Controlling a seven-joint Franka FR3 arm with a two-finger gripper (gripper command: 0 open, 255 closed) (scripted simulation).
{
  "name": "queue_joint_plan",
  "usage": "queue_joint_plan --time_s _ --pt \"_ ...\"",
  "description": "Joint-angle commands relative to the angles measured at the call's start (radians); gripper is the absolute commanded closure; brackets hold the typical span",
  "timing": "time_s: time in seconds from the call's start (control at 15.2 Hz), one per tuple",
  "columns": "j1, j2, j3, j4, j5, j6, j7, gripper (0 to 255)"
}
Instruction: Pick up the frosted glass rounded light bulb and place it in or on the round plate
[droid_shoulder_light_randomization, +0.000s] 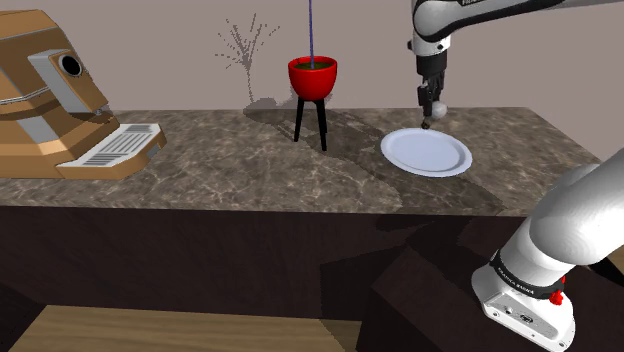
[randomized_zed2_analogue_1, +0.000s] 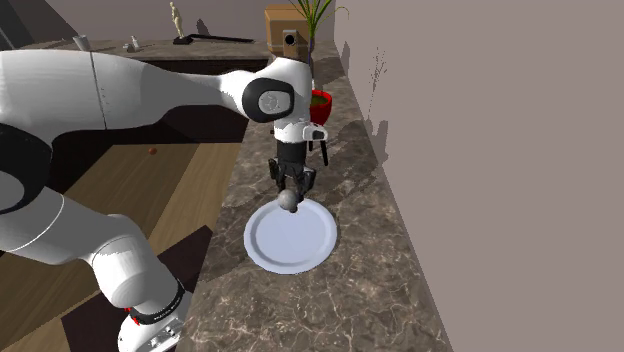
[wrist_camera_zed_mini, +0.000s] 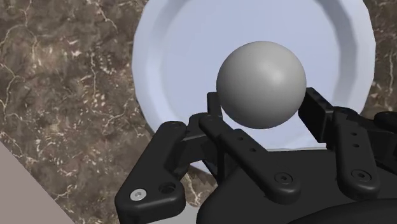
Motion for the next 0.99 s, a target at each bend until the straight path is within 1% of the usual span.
queue_joint_plan --time_s 0.0,0.4,0.46,0.53,0.92 --pt "-0.001 -0.002 -0.002 -0.026 -0.002 0.024 0.003 255" --pt "-0.003 0.012 -0.009 -0.094 -0.006 0.105 0.015 255" --pt "-0.004 0.005 -0.008 -0.084 -0.007 0.088 0.011 255" --pt "-0.004 0.005 -0.008 -0.084 -0.007 0.088 0.011 0" --pt "-0.084 -0.303 -0.060 -0.346 -0.010 0.154 0.063 0"
